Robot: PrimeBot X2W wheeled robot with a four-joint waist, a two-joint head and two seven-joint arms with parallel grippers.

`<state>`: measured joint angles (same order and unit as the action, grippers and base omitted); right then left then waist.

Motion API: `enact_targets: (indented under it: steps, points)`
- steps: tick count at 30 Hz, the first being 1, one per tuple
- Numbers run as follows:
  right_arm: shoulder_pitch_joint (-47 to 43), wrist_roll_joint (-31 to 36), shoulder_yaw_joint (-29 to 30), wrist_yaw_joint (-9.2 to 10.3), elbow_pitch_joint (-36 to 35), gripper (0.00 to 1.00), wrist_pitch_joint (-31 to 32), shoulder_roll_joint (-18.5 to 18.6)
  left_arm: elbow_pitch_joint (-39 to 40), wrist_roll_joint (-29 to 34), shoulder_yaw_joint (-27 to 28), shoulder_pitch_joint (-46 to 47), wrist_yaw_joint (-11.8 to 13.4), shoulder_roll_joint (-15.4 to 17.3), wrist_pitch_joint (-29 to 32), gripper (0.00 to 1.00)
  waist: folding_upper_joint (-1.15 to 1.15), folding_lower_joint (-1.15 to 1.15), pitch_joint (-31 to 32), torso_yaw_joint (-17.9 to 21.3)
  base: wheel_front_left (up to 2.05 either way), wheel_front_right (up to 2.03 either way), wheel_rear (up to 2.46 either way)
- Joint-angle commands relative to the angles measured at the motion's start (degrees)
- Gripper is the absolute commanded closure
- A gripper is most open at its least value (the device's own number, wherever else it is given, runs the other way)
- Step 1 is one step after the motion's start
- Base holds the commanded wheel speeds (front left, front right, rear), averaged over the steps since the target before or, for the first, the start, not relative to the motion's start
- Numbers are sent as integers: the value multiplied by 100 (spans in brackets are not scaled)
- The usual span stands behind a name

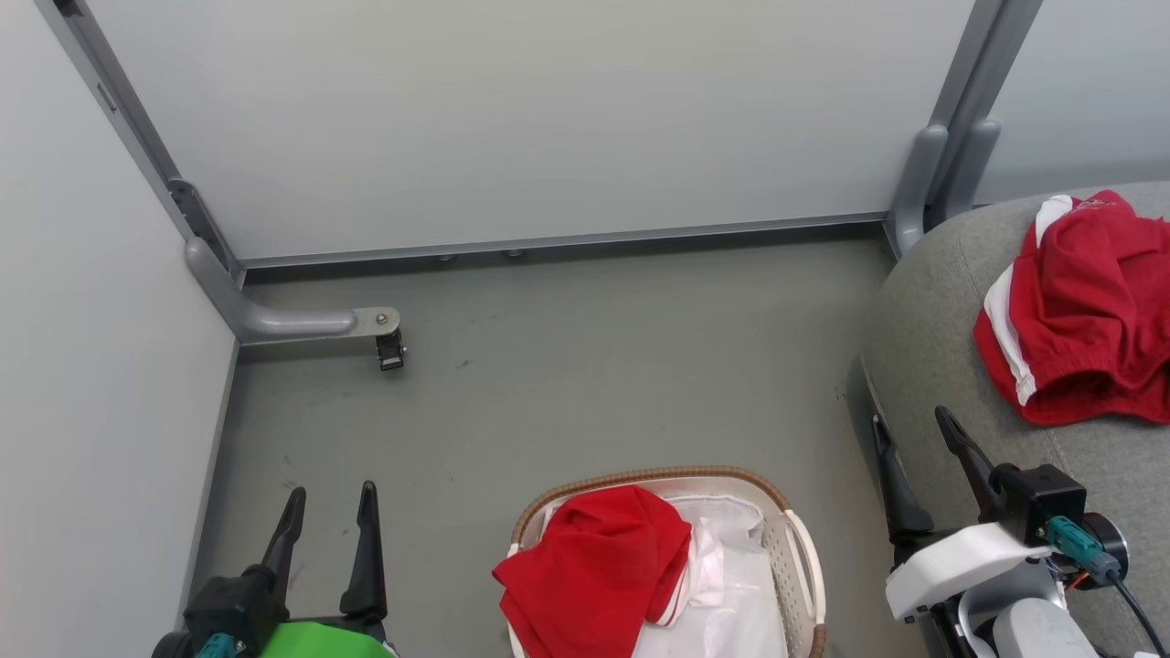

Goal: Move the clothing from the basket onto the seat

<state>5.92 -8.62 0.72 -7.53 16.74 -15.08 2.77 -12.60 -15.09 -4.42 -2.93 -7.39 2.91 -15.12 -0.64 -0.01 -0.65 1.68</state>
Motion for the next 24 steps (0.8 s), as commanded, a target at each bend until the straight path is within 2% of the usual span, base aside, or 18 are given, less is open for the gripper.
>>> enact_targets:
  steps: [1,11,15,19,24]
  points:
    - [-12,-22,10,8,-6,0,-14,22,-10,-13,-7,13,-14,-1,-5,0,64,1,-4,-1,0,0,0]
    - [10,-25,25,8,-46,0,-14,22,-1,51,-48,10,-15,-2,-4,0,64,1,-52,11,0,0,0]
    - [76,40,109,8,-120,0,-14,22,-39,213,-235,173,-15,29,-4,0,64,1,-186,14,0,0,0]
    - [186,117,222,8,-234,0,-14,22,-179,379,-608,449,-15,167,-4,0,64,1,-391,29,0,0,0]
    - [390,244,411,8,-451,0,-14,22,-484,477,-1363,1093,-15,343,-4,0,64,1,-791,72,0,0,0]
